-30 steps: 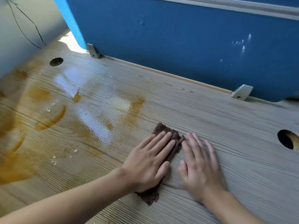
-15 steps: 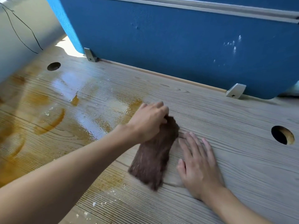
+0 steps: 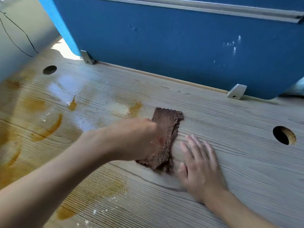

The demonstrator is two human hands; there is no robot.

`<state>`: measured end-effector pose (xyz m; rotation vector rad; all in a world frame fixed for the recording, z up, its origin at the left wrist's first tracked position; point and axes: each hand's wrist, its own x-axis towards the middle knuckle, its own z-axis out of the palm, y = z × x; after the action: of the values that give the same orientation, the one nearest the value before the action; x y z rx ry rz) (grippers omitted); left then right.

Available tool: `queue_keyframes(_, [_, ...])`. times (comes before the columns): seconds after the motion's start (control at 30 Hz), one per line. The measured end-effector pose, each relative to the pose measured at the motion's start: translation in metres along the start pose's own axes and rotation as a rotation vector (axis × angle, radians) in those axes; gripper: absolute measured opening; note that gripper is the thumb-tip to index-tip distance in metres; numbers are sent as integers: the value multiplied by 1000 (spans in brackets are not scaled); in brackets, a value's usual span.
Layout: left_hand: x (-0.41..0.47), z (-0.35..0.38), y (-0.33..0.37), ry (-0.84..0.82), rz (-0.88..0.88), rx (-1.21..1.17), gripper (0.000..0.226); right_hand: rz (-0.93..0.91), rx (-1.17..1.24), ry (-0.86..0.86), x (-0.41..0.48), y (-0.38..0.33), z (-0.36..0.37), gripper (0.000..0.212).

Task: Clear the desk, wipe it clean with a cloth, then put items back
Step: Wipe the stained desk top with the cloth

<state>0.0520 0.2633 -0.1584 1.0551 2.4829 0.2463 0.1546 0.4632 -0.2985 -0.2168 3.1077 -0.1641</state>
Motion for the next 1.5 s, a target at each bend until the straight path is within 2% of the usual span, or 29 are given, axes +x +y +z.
queue_keyframes(0.07, [27, 31, 0, 251, -90, -69, 30, -1, 4, 5, 0, -1, 0, 62])
queue_keyframes(0.1, [43, 50, 2, 314, -167, -86, 39, -5, 4, 9, -1, 0, 0, 62])
queue_keyframes(0.17, [64, 92, 6, 292, -298, -48, 59, -11, 4, 22, 0, 0, 0, 63])
queue_keyframes(0.23, [70, 120, -1, 290, -314, 55, 69, -8, 2, 22, 0, 0, -1, 64])
queue_keyframes(0.3, [80, 123, -17, 332, -307, 76, 70, -7, 1, 25, 2, 1, -1, 63])
queue_keyframes(0.4, [92, 108, -31, 364, -390, 64, 67, -6, 2, 28, 1, 2, -1, 62])
queue_keyframes(0.47, [82, 112, -23, 365, -339, 79, 64, -8, 2, 27, 1, 4, 0, 62])
queue_keyframes(0.6, [7, 146, 9, 269, 8, 133, 63, -15, 8, 31, 2, 1, 2, 62])
queue_keyframes(0.67, [3, 146, -8, 228, 88, 159, 63, -15, 11, 36, 1, 1, 3, 62])
queue_keyframes(0.73, [28, 131, -28, 275, -42, 180, 66, -22, 19, 46, 1, 2, 3, 62])
queue_keyframes(0.83, [67, 108, -53, 361, -429, 108, 67, -19, 19, 41, -1, 1, 2, 62])
queue_keyframes(0.87, [68, 110, -52, 363, -464, 98, 67, -20, 17, 41, 0, 2, 3, 62])
queue_keyframes(0.9, [61, 115, -44, 366, -432, 107, 67, -22, 17, 43, 1, 2, 3, 62])
queue_keyframes(1.03, [-5, 148, 3, 283, -43, 170, 66, -23, 26, 56, 1, 2, 4, 62])
queue_keyframes(1.1, [-16, 150, -7, 235, 63, 158, 64, -20, 28, 65, 1, 2, 2, 61])
queue_keyframes(1.17, [1, 138, -28, 231, 3, 170, 64, -28, 44, 109, -2, -3, 1, 56])
queue_keyframes(1.27, [38, 120, -52, 370, -355, 139, 69, -105, 111, 153, -20, -18, 6, 55])
queue_keyframes(1.33, [39, 126, -43, 383, -448, 105, 68, -134, 84, 101, -32, -25, 10, 61])
queue_keyframes(1.4, [13, 146, -12, 364, -325, 124, 67, -120, 64, 75, -36, -24, 11, 64])
queue_keyframes(1.5, [-31, 167, 17, 283, -3, 162, 65, -110, 68, 70, -33, -26, 11, 63])
